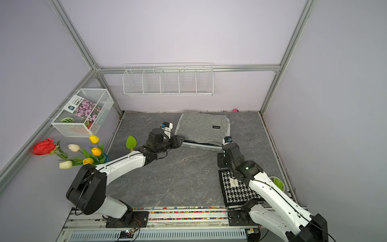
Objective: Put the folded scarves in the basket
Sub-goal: Move the scarf to the center of the board.
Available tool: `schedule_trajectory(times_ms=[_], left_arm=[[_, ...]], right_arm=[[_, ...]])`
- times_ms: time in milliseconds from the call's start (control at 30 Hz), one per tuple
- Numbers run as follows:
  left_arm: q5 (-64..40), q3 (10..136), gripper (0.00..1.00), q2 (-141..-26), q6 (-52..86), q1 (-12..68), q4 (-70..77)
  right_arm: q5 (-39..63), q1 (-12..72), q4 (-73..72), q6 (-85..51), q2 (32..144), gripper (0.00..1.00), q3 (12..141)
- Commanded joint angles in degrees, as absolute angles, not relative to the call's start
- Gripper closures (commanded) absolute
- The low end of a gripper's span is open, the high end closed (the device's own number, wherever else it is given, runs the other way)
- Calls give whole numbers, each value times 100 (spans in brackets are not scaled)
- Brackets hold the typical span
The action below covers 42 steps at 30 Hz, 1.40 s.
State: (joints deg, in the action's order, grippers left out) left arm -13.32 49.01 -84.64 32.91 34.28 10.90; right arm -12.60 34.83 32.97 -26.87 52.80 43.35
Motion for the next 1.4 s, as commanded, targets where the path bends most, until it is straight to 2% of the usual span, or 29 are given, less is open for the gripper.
schedule_trajectory(times_ms=[0,200,367,500,600,733,900,1033,1167,1367], left_arm=[[-1279,4359,48,-8085,3238,3472,1346],[-1350,3566,48,-7313,3018,3529,1164],[-1185,3117,48,-6576,2660,3533,510],[-1417,2502,47,-6123,2762,3533,1096],[-1749,2351,47,-6228,2802,3542,1379],[-1811,2327,47,-6563,2786,3542,1583],[-1863,2089,47,-6842,2895,3542,2073],[-1916,1925,47,-6938,2983,3558,2364],[-1925,1903,47,-7093,2963,3591,2389],[-1863,1838,47,-7218,2963,3656,2461]], right_arm=[[-1429,3776,3812,-3337,5288,45,4024],[-1914,3831,3624,-3982,5410,44,3299],[-2652,3752,4033,-4522,5762,44,3215],[-1970,3276,3802,-4468,6530,44,3215],[-1467,3252,3282,-4411,7125,45,3127],[-1209,3388,3399,-4223,7635,48,3477],[-1065,3956,3148,-4140,8175,51,3772],[-987,4850,2591,-3860,8817,52,4159],[-1268,5856,2700,-3496,9374,53,4865],[-1501,6742,2939,-3313,9304,52,5384]])
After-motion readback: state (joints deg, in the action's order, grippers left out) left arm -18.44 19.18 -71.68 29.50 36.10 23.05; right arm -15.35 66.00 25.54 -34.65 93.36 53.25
